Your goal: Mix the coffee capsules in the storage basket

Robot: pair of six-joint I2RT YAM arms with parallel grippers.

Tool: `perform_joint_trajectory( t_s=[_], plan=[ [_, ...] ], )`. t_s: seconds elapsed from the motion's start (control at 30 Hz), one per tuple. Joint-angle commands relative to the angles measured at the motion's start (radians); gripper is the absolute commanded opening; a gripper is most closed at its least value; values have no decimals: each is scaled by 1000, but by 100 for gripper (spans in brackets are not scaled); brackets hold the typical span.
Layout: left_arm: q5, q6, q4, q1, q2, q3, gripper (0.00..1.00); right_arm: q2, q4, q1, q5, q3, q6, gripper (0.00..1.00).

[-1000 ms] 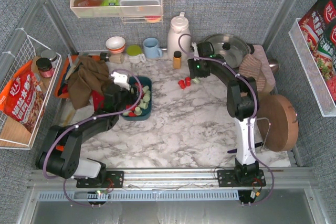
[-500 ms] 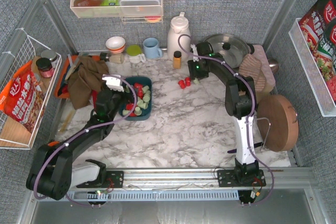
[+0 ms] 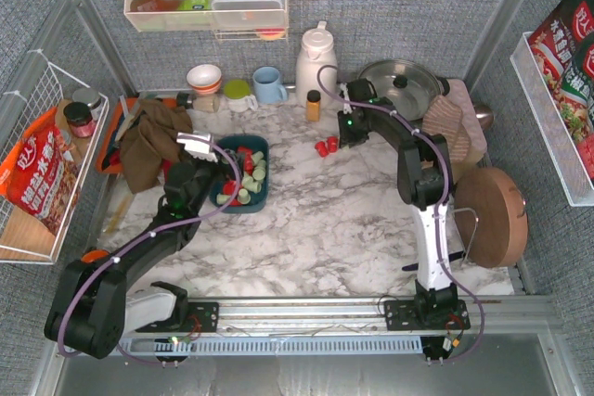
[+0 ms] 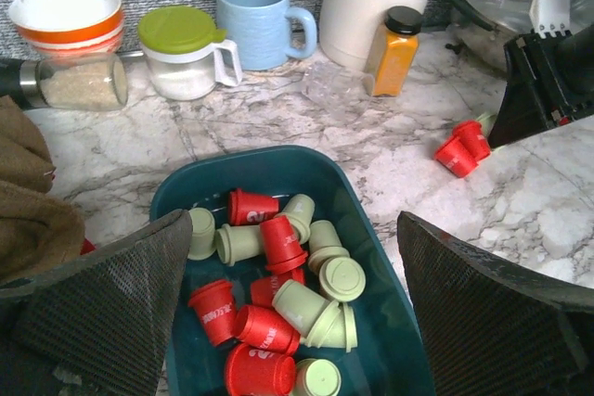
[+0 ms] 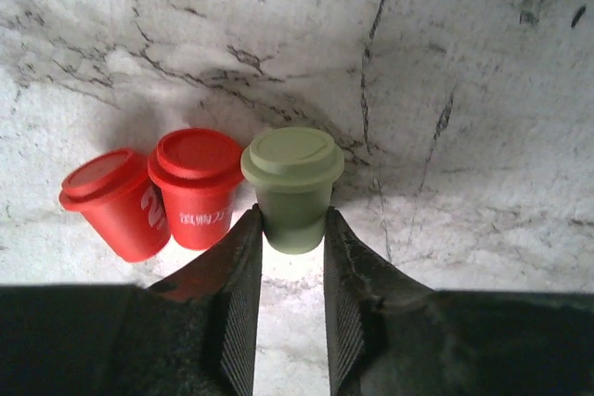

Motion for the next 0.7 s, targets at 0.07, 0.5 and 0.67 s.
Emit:
perform_joint_trajectory(
  t_s=[0.07, 0.5, 0.67],
  plan=[
    [142, 19, 94, 1, 10, -2, 99, -116, 53, 10, 15, -102, 15, 24],
    [483, 315, 148, -139, -16, -34, 99, -721, 463, 203, -211, -649, 169, 21],
    [506, 487, 152, -223, -77, -87, 99, -853, 627, 296, -319, -752, 318, 21]
  ],
)
